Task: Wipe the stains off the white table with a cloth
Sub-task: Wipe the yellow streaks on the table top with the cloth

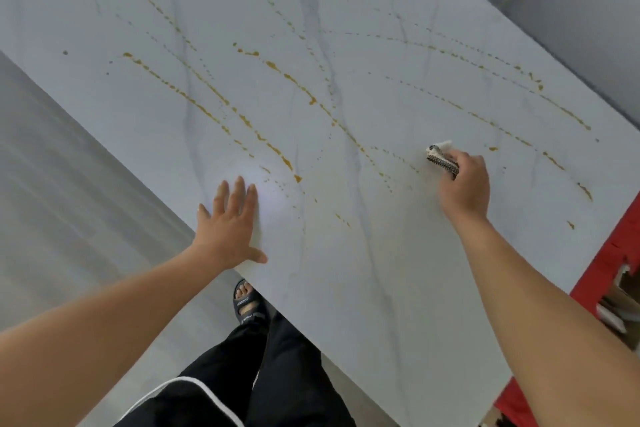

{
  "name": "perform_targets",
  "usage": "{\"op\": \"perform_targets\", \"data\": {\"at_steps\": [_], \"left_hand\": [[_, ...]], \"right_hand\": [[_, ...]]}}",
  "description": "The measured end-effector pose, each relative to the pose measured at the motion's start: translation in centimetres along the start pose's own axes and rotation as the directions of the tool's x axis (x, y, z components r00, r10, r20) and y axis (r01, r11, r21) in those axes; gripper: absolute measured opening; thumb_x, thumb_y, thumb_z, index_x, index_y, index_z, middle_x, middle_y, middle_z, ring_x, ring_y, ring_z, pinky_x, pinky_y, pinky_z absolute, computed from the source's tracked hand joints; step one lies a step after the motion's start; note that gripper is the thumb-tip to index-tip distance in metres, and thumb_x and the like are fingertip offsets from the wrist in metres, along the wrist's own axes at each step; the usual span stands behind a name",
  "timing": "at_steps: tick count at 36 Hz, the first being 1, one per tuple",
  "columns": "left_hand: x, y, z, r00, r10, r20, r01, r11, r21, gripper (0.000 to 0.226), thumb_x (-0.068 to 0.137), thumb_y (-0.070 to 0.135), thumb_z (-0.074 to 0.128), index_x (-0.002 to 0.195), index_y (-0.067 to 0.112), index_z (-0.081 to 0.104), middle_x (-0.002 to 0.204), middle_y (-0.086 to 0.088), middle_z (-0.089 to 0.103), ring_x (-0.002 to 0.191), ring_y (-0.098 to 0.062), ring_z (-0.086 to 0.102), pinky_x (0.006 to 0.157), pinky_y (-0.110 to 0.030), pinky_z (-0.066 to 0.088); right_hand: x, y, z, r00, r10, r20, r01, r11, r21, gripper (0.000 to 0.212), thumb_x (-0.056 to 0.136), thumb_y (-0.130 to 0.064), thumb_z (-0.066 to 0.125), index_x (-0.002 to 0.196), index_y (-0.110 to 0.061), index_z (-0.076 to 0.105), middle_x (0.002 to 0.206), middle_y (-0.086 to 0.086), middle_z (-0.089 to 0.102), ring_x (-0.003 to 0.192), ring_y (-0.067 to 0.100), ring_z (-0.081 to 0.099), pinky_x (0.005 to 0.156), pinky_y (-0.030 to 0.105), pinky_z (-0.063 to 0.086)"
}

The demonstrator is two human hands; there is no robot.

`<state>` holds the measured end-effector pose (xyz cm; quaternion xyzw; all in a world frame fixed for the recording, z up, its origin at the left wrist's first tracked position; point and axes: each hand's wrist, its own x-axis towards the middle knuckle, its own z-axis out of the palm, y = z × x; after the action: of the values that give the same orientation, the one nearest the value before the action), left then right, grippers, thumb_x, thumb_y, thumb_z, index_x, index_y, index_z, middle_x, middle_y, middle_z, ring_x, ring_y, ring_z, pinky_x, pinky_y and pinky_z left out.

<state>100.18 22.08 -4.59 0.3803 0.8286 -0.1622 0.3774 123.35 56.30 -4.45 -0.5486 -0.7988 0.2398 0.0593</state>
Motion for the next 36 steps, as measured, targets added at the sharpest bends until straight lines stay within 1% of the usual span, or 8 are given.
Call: {"op": "perform_targets", "data": {"at_steps": [4, 9, 15, 17, 21, 28, 33, 36], "left_hand": [[0.2, 0.2, 0.1, 1.0, -0.021, 0.004, 0.021, 0.999, -0.033, 0.146, 0.07, 0.074, 0.076, 0.157, 0.02, -0.028, 0.162, -0.004, -0.038, 0.152, -0.034, -0.03, 0.123, -0.065, 0.009], [0.2, 0.3, 0.1, 0.999, -0.035, 0.008, 0.035, 0.999, -0.037, 0.147, 0.068, 0.073, 0.077, 0.158, 0.019, -0.027, 0.163, -0.004, -0.036, 0.152, -0.034, -0.03, 0.123, -0.065, 0.008], [0.1, 0.5, -0.3, 0.999, -0.04, -0.001, 0.04, 0.998, -0.051, 0.152, 0.064, 0.073, 0.08, 0.158, 0.02, -0.026, 0.165, -0.004, -0.032, 0.153, -0.034, -0.026, 0.123, -0.066, 0.01], [0.0, 0.5, -0.4, 0.999, -0.04, -0.005, 0.04, 0.998, -0.053, 0.152, 0.063, 0.074, 0.08, 0.158, 0.021, -0.027, 0.165, -0.003, -0.033, 0.153, -0.034, -0.026, 0.123, -0.065, 0.009], [-0.1, 0.4, -0.4, 0.999, -0.036, -0.015, 0.036, 0.998, -0.057, 0.153, 0.062, 0.075, 0.08, 0.158, 0.021, -0.026, 0.165, -0.003, -0.031, 0.153, -0.034, -0.025, 0.123, -0.065, 0.01], [-0.3, 0.2, -0.4, 0.999, -0.028, -0.025, 0.026, 0.998, -0.059, 0.152, 0.062, 0.079, 0.078, 0.158, 0.024, -0.027, 0.165, 0.001, -0.031, 0.153, -0.031, -0.027, 0.124, -0.063, 0.01], [-0.3, 0.1, -0.4, 0.999, -0.026, -0.036, 0.024, 0.998, -0.059, 0.152, 0.062, 0.08, 0.078, 0.158, 0.025, -0.026, 0.165, 0.003, -0.032, 0.153, -0.03, -0.027, 0.124, -0.063, 0.01], [-0.4, 0.0, -0.3, 0.999, -0.021, -0.049, 0.018, 0.998, -0.058, 0.151, 0.062, 0.08, 0.077, 0.158, 0.026, -0.025, 0.166, 0.004, -0.031, 0.154, -0.029, -0.026, 0.125, -0.062, 0.01]], "right_hand": [[2.1, 0.5, 2.6, 0.99, -0.136, 0.037, 0.14, 0.981, -0.133, 0.052, 0.085, -0.001, 0.05, 0.134, -0.013, 0.06, 0.116, 0.018, 0.053, 0.111, 0.039, 0.049, 0.087, 0.046, 0.049], [0.6, 1.3, 5.2, 0.971, -0.229, -0.068, 0.218, 0.966, -0.136, 0.051, 0.081, -0.005, 0.048, 0.129, -0.01, 0.064, 0.106, 0.021, 0.054, 0.096, 0.041, 0.052, 0.077, 0.045, 0.048], [-2.9, 1.4, 6.1, 0.814, -0.578, 0.057, 0.58, 0.803, -0.141, 0.055, 0.078, -0.008, 0.04, 0.126, -0.01, 0.067, 0.092, 0.014, 0.053, 0.079, 0.035, 0.05, 0.067, 0.045, 0.05], [-2.7, 1.5, 5.7, 0.824, -0.563, 0.056, 0.565, 0.813, -0.138, 0.054, 0.079, -0.009, 0.04, 0.125, -0.012, 0.068, 0.092, 0.013, 0.054, 0.08, 0.035, 0.051, 0.065, 0.044, 0.051], [-2.4, 1.3, 5.4, 0.948, -0.316, -0.027, 0.31, 0.943, -0.121, 0.056, 0.078, -0.015, 0.038, 0.124, -0.012, 0.069, 0.097, 0.015, 0.057, 0.089, 0.038, 0.055, 0.067, 0.042, 0.051], [-5.4, 0.6, 6.1, 0.796, -0.594, 0.117, 0.605, 0.788, -0.115, 0.054, 0.077, -0.011, 0.04, 0.122, -0.011, 0.069, 0.091, 0.011, 0.056, 0.08, 0.035, 0.053, 0.061, 0.042, 0.053], [-5.5, 0.3, 6.2, 0.949, -0.314, 0.027, 0.316, 0.947, -0.064, 0.054, 0.075, -0.005, 0.052, 0.125, -0.014, 0.069, 0.099, 0.011, 0.056, 0.093, 0.036, 0.054, 0.068, 0.04, 0.052], [-7.3, -0.8, 6.8, 0.935, -0.353, 0.042, 0.356, 0.93, -0.094, 0.055, 0.076, -0.012, 0.043, 0.124, -0.013, 0.069, 0.096, 0.012, 0.056, 0.087, 0.037, 0.054, 0.066, 0.04, 0.051]]}}
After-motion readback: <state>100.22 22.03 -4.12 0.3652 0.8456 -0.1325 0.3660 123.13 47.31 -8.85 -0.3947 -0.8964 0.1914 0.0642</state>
